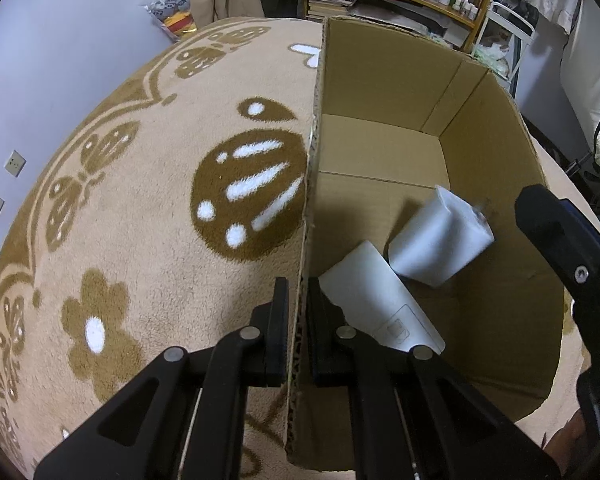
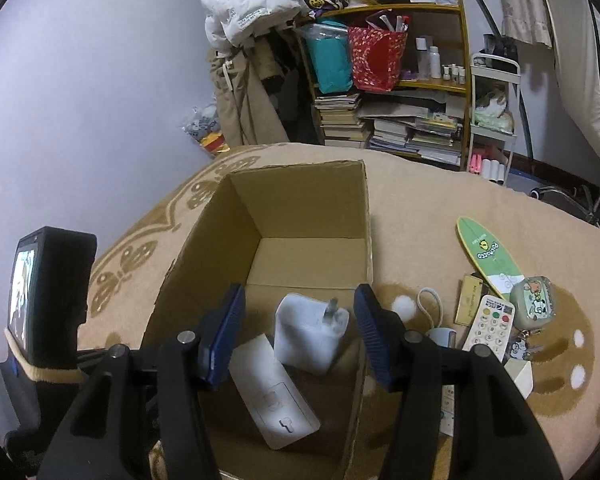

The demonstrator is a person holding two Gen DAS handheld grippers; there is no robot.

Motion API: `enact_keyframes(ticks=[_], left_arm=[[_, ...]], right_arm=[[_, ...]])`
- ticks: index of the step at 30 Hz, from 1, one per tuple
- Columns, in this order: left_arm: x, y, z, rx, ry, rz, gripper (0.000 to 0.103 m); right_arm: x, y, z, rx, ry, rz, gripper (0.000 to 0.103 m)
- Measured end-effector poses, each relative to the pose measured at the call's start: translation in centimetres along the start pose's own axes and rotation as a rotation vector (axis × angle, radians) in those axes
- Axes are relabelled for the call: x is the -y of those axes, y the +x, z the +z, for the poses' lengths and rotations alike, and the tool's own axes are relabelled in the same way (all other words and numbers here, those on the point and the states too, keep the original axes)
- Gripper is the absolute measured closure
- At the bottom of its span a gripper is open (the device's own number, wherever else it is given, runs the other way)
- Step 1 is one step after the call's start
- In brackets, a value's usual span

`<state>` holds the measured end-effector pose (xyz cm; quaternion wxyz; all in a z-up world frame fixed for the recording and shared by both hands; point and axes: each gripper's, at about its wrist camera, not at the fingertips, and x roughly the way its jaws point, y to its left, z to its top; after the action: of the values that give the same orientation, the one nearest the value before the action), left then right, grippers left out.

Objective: Organize rigid objects
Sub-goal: 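Lower the adapter into the box beside the panel and open the right tool, then move the right tool back to the pile and grasp the square white adapter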

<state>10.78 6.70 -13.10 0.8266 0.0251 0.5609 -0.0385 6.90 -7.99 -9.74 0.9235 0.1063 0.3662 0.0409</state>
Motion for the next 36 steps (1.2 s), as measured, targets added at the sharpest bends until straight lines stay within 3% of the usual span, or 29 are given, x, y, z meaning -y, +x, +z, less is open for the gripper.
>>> enact_keyframes(ticks=[6, 15, 23, 36], left_arm=[[0.3, 0.0, 0.0, 0.006, 0.010, 0.012, 0.096], [0.2, -0.1, -0.1, 0.006, 0.007, 0.011, 0.096], [-0.2, -0.1, 0.0, 0.005, -0.003, 0.002, 0.095], [-0.2, 0.0, 0.0, 0.000, -0.008, 0.006, 0.095]], right_arm=[[0.8, -2.1, -0.1, 0.097, 0.008, -0.021, 0.018], [3.1, -3.6, -0.1, 0.136, -0.014, -0.147, 0.000], [7.1, -4.3, -0.5, 0.128, 0.007, -0.210, 0.000], [12.2, -2.9, -3.6, -0.002, 0.071, -0.213, 0.000]])
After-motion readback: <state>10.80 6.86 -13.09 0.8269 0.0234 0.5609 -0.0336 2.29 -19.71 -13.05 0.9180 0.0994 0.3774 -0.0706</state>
